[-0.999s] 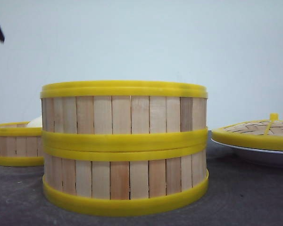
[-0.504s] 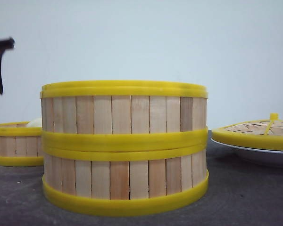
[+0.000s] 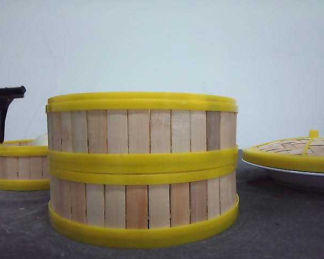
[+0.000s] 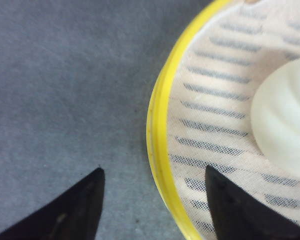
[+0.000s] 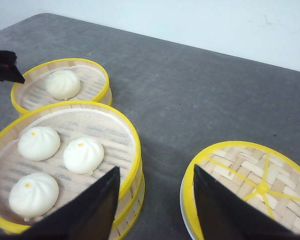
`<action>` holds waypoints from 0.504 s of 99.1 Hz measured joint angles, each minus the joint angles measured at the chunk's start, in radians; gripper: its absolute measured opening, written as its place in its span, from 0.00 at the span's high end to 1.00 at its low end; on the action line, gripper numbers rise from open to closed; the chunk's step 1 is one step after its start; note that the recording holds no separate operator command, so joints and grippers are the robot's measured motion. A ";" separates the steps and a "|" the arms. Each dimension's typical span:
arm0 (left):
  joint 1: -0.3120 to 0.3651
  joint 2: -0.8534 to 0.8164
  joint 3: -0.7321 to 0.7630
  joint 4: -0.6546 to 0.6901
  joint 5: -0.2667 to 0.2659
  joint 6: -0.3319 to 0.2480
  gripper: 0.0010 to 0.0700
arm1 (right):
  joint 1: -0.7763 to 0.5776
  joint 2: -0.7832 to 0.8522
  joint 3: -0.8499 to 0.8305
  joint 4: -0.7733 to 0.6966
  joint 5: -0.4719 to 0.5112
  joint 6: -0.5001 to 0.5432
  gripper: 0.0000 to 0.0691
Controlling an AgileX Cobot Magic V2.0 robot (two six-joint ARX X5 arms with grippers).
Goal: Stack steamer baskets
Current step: 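Move the left gripper down to the rim of the single-bun basket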
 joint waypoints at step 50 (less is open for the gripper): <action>-0.006 0.081 0.005 0.026 0.006 0.006 0.73 | 0.000 0.002 0.000 0.029 0.030 0.000 0.61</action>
